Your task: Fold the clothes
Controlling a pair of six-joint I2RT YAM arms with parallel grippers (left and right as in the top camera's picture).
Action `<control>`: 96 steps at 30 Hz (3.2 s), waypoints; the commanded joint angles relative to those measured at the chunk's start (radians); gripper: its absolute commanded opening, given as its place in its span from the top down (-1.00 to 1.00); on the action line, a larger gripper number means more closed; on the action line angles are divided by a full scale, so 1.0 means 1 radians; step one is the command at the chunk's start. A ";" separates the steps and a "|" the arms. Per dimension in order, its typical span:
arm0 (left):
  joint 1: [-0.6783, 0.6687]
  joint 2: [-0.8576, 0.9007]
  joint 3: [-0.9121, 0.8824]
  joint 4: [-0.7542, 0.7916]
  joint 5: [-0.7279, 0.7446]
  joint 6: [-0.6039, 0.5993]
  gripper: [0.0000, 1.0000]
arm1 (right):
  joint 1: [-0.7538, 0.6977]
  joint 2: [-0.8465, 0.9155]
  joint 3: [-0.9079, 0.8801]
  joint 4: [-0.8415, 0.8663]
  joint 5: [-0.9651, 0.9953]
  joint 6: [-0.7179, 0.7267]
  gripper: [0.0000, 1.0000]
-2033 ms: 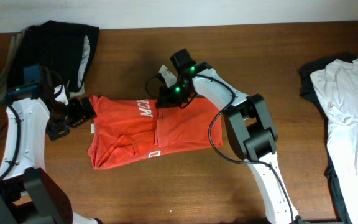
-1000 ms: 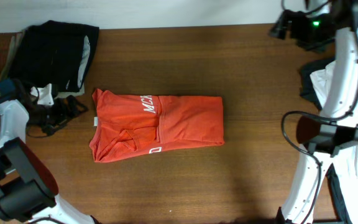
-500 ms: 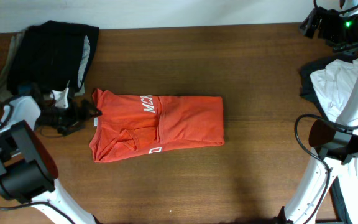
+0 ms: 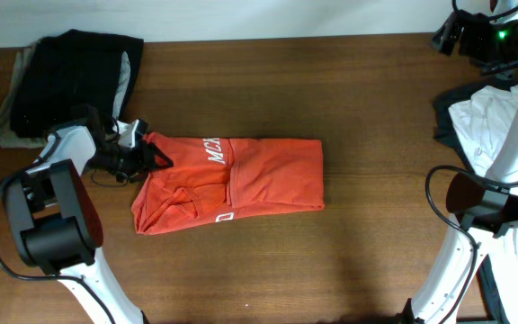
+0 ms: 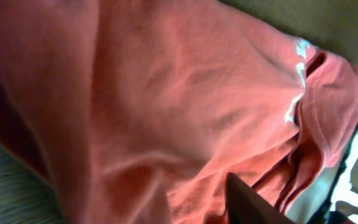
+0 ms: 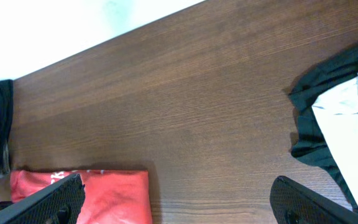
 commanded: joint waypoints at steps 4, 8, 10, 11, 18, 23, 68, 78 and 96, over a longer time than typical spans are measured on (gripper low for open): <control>-0.006 0.067 -0.034 -0.031 -0.204 -0.031 0.98 | 0.006 -0.034 -0.013 -0.006 0.009 -0.014 -0.97; -0.003 0.066 0.041 -0.116 -0.441 -0.145 0.98 | 0.006 -0.034 -0.067 -0.006 0.009 -0.013 -0.97; 0.006 0.066 0.094 -0.165 -0.514 -0.180 0.99 | 0.006 -0.034 -0.089 -0.006 0.009 -0.013 -0.97; 0.010 0.066 0.127 -0.191 -0.539 -0.193 0.99 | 0.006 -0.034 -0.099 -0.006 0.009 -0.013 -0.97; 0.006 0.066 0.460 -0.418 -0.561 -0.223 0.99 | 0.023 -0.034 -0.201 -0.006 0.016 -0.037 -0.97; -0.076 0.065 0.638 -0.573 -0.561 -0.274 0.98 | 0.060 -0.031 -0.321 0.016 0.024 -0.069 -0.97; -0.485 -0.067 0.824 -0.676 -0.681 -0.415 -0.36 | 0.121 -0.031 -0.494 0.097 -0.018 -0.065 -0.97; -0.277 -0.071 0.681 -0.676 -0.450 -0.245 -0.55 | 0.402 -0.029 -0.507 0.161 -0.017 -0.065 -0.97; -0.390 -0.071 0.222 -0.256 -0.212 -0.077 -0.53 | 0.605 0.036 -0.518 0.275 0.035 0.063 -0.97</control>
